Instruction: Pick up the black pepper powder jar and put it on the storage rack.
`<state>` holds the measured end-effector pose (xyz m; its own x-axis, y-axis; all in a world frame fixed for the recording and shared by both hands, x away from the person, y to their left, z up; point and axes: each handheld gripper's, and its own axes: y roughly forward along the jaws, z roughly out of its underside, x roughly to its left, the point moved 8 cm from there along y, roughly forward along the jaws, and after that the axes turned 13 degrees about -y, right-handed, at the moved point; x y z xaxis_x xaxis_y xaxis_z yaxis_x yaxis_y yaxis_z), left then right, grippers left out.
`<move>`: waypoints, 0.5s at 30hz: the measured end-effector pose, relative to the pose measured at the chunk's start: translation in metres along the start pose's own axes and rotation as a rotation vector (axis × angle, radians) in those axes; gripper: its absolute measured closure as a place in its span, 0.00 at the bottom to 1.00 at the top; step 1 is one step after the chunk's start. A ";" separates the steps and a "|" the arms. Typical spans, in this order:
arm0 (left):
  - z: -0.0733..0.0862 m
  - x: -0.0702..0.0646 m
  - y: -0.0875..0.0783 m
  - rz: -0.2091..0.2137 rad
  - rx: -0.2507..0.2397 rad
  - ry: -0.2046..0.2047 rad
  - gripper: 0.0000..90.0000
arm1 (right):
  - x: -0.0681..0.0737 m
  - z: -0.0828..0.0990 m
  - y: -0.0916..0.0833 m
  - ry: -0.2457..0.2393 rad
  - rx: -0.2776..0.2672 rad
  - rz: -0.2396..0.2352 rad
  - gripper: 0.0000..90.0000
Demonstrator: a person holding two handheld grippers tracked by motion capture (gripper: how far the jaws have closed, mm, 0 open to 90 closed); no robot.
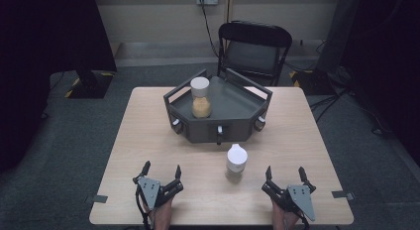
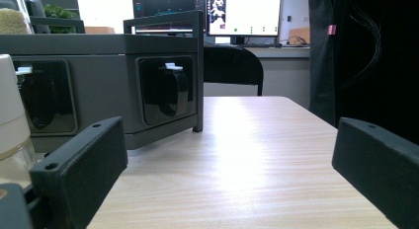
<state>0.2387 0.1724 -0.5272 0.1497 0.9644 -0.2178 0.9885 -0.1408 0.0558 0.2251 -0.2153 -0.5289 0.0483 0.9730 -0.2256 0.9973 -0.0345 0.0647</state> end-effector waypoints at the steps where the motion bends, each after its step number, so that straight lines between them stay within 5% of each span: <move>1: 0.000 0.000 0.000 0.000 0.000 0.000 0.00 | 0.000 0.000 0.000 0.000 -0.001 -0.001 0.00; 15: 0.000 0.000 0.000 0.005 0.001 -0.001 0.00 | -0.002 -0.008 0.001 -0.002 0.011 -0.040 0.00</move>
<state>0.2384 0.1724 -0.5272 0.1545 0.9636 -0.2182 0.9877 -0.1457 0.0563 0.2254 -0.2151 -0.5211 0.0081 0.9732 -0.2298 0.9990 0.0023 0.0450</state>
